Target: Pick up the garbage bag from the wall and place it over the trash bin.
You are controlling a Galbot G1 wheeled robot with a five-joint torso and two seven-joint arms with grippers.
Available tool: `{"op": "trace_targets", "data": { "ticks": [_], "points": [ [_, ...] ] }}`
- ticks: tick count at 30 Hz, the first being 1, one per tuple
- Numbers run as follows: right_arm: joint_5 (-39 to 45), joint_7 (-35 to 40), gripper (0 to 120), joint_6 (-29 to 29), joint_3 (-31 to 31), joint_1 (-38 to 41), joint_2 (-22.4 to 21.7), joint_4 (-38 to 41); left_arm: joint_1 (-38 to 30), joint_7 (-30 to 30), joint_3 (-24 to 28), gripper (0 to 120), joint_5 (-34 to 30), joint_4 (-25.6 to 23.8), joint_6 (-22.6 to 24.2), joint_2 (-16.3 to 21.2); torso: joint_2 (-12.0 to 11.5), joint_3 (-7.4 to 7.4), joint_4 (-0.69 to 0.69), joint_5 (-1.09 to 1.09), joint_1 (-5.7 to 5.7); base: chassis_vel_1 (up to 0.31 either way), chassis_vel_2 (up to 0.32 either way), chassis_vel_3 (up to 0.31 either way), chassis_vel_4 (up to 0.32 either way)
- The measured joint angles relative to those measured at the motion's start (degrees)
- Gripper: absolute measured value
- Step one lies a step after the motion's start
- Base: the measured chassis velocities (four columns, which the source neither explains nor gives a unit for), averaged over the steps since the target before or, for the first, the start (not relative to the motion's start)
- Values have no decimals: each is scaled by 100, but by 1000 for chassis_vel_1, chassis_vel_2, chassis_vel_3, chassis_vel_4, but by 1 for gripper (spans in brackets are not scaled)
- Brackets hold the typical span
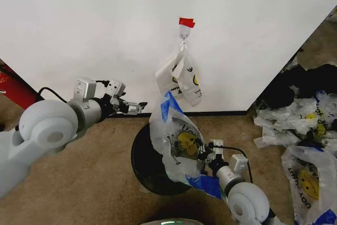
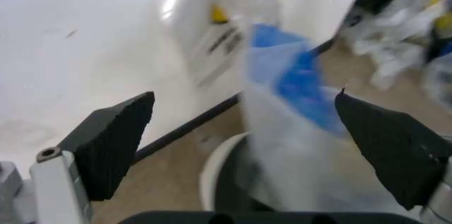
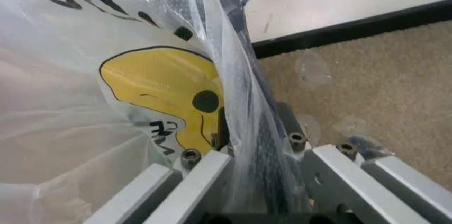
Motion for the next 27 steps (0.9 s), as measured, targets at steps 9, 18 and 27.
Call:
{"op": "trace_targets", "data": {
  "ticks": [9, 18, 27],
  "points": [
    [-82, 237, 0, -71, 2, 70, 107, -39, -20, -663, 743, 100, -742, -455, -170, -519, 0, 0, -1, -2, 0, 0, 0, 0, 0],
    [-242, 257, 0, -76, 9, 7, 187, 21, -354, -1046, 1486, 100, -860, 21, -184, -1044, 0, 0, -1, 0, 0, 0, 0, 0, 0],
    [-292, 205, 0, -61, 14, -9, 208, 19, -319, -1344, 1799, 93, -182, 350, 39, -1161, 0, 0, 0, -2, 0, 0, 0, 0, 0]
  ]
}}
